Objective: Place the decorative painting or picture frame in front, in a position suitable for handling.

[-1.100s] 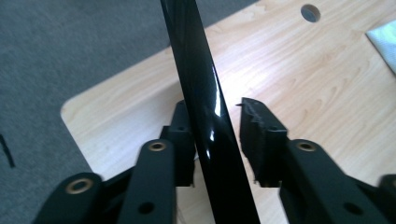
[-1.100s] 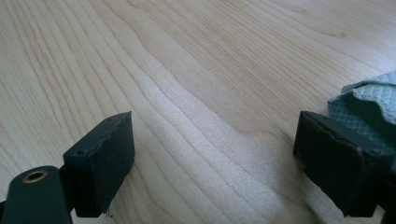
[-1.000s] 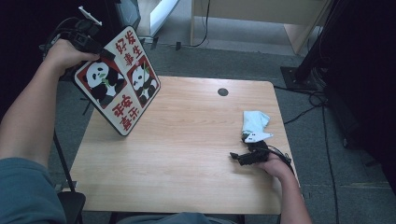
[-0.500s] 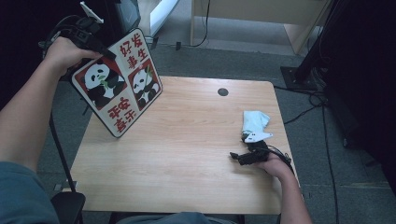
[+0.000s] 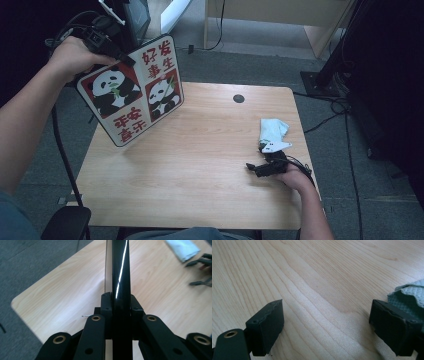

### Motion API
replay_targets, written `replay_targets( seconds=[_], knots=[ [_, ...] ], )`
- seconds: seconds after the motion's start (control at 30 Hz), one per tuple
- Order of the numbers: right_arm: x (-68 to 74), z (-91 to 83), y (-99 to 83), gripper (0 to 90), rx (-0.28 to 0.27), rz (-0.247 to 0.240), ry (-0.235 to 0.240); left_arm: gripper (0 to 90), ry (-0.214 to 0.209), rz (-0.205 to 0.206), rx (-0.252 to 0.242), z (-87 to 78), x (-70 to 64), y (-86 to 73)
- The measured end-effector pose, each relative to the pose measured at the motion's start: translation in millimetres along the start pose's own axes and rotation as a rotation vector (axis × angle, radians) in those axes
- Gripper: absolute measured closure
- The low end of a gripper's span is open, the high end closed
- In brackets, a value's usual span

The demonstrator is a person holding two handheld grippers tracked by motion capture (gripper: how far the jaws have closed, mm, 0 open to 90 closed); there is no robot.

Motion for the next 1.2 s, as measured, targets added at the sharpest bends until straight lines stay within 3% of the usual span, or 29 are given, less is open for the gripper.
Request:
replay_targets(
  seconds=[0.03, 0.07, 0.1, 0.33, 0.7, 0.93, 1.2],
  knots=[
    [0.0, 0.0, 0.0, 12.6, 0.000, 0.000, 0.000, 80.4, 0.000, 0.000, 0.000, 0.0, 0.0, 0.0],
    [0.0, 0.1, 0.1, 12.6, 0.000, 0.000, 0.000, 80.3, -0.019, 0.017, -0.012, -0.2, -13.0, -2.4],
    [0.0, 0.2, 0.1, 12.6, 0.000, 0.000, 0.000, 80.3, -0.019, 0.017, -0.012, -0.2, -13.0, -2.4],
    [-0.1, 0.4, 0.3, 12.6, 0.000, -0.002, 0.000, 80.3, -0.127, 0.036, -0.010, 10.2, -44.9, -10.7],
    [0.0, 0.4, 0.4, 12.5, 0.000, -0.001, -0.001, 80.1, -0.125, 0.105, 0.052, 34.5, -85.7, -13.2],
    [-0.1, 0.4, 0.4, 12.5, 0.000, -0.002, -0.001, 79.9, -0.142, 0.128, 0.058, 42.2, -95.2, -13.8],
    [0.1, 0.3, 0.4, 12.5, 0.001, -0.001, 0.000, 79.9, -0.171, 0.118, 0.068, 55.9, -104.9, -17.8]
  ],
)
Point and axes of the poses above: each handheld gripper's, and its own axes: z roughly forward along the jaws, y roughly out of its top, x roughly to its left, the point moved 2 cm from there along z, roughly forward along the jaws, and after that the axes turned 10 degrees about -z, right-handed, at the moved point
